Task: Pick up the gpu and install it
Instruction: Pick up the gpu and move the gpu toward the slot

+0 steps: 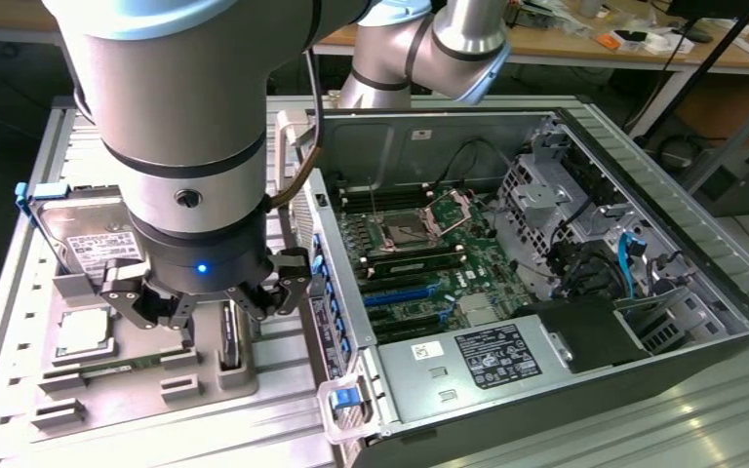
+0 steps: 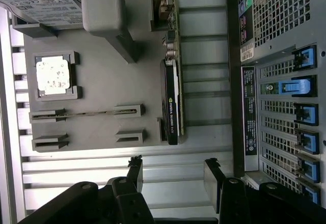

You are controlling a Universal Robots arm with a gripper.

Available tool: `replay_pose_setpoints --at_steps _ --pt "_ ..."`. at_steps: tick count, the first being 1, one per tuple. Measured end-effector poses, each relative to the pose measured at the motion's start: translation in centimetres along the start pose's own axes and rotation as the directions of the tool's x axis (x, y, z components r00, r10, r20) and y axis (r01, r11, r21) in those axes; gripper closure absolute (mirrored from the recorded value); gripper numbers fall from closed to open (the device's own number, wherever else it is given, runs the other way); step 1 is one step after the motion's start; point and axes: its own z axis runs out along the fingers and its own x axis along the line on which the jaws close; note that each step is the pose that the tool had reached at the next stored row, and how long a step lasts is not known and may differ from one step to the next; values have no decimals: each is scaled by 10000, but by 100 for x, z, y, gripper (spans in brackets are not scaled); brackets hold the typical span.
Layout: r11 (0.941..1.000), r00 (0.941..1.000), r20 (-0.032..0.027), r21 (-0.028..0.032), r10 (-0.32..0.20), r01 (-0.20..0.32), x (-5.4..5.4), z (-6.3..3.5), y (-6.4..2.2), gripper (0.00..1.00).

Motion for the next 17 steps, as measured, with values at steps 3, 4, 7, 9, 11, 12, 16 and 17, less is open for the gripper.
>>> replay_pose_setpoints --at_steps 3,4,7,9,11,12,16,17 --pt "10000 10000 0 -1 0 0 0 7 0 40" --pt "10000 10000 0 -1 0 0 0 10 0 40" --pt "10000 10000 0 0 0 0 0 20 -1 40" --pt "10000 10000 0 -1 0 0 0 25 -1 40" --pt "10000 10000 1 -1 0 0 0 32 -1 40" --pt "10000 10000 0 -1 0 0 0 35 -1 40" --pt "10000 10000 1 -1 0 0 0 45 -1 40" --pt "10000 10000 1 -1 0 0 0 47 -1 40"
